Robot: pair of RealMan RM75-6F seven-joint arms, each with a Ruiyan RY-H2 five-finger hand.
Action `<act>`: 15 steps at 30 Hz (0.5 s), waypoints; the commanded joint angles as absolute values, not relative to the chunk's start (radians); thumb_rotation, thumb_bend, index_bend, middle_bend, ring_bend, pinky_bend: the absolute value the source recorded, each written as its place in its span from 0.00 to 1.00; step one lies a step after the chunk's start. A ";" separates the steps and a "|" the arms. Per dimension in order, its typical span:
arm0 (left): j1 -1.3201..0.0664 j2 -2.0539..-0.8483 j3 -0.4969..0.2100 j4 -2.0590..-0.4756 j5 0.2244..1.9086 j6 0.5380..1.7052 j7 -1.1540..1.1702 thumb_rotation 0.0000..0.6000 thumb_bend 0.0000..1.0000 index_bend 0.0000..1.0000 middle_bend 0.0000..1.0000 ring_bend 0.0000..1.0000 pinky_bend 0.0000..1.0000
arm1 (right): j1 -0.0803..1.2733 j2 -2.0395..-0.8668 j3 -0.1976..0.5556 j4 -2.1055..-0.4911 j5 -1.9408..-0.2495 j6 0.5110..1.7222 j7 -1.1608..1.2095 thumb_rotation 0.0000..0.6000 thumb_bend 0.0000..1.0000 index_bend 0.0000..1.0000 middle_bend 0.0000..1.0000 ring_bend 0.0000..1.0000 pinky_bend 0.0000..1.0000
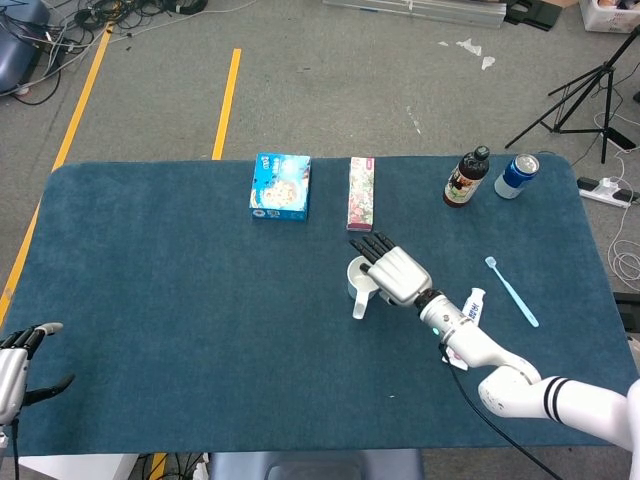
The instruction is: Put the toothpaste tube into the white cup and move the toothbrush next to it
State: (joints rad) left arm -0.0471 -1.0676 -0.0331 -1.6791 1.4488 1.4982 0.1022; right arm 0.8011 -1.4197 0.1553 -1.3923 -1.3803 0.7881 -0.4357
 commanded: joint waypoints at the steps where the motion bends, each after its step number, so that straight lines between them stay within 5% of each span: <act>1: -0.046 -1.064 -0.034 -1.681 1.448 1.499 0.099 1.00 0.10 0.28 0.34 0.35 0.45 | 0.811 -1.429 0.147 -1.380 -1.378 0.778 -0.422 1.00 0.24 0.43 0.00 0.00 0.08; 15: -0.040 -1.058 -0.032 -1.687 1.453 1.505 0.094 1.00 0.10 0.28 0.34 0.35 0.45 | 0.824 -1.440 0.125 -1.355 -1.373 0.794 -0.397 1.00 0.31 0.58 0.00 0.00 0.07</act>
State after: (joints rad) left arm -0.0404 -1.0576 -0.0322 -1.6868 1.4534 1.5041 0.0939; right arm 0.8236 -1.4405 0.1253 -1.3553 -1.3734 0.7942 -0.3969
